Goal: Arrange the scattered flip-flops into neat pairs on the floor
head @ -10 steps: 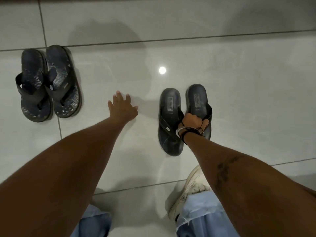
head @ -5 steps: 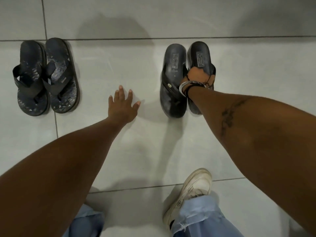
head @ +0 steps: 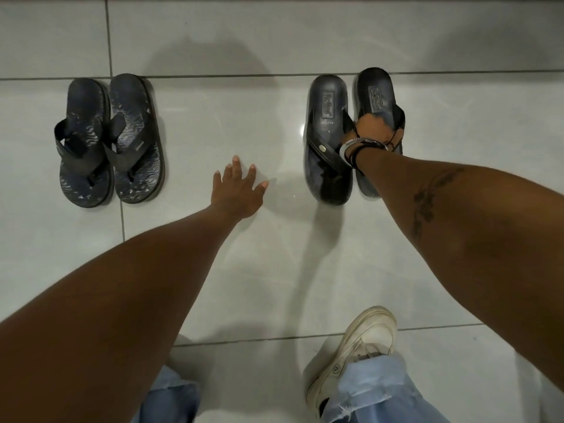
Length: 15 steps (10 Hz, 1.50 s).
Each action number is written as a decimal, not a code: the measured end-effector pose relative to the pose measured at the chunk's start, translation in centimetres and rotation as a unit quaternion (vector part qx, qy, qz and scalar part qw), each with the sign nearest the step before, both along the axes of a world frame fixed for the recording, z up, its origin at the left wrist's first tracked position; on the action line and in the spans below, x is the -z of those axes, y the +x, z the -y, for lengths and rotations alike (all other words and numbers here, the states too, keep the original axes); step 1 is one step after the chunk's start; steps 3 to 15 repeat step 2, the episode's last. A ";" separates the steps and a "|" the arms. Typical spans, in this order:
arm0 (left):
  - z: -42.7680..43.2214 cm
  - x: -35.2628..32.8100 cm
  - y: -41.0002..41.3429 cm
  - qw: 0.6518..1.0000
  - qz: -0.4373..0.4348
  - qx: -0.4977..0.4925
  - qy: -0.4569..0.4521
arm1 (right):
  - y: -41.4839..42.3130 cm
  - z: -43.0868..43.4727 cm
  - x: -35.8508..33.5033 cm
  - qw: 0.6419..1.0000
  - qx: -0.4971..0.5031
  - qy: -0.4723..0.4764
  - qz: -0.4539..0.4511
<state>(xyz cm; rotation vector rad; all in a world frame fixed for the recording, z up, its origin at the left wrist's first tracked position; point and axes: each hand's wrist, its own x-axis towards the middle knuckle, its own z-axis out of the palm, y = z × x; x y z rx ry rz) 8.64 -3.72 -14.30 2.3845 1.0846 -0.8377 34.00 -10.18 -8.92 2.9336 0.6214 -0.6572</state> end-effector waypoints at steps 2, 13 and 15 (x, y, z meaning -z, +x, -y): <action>-3.0 -5.5 1.4 0.995 0.022 -0.083 -0.044 | -1.7 1.0 -2.7 1.000 -0.015 -0.026 0.006; -3.0 -5.5 1.4 0.995 0.022 -0.083 -0.044 | -1.7 1.0 -2.7 1.000 -0.015 -0.026 0.006; -3.0 -5.5 1.4 0.995 0.022 -0.083 -0.044 | -1.7 1.0 -2.7 1.000 -0.015 -0.026 0.006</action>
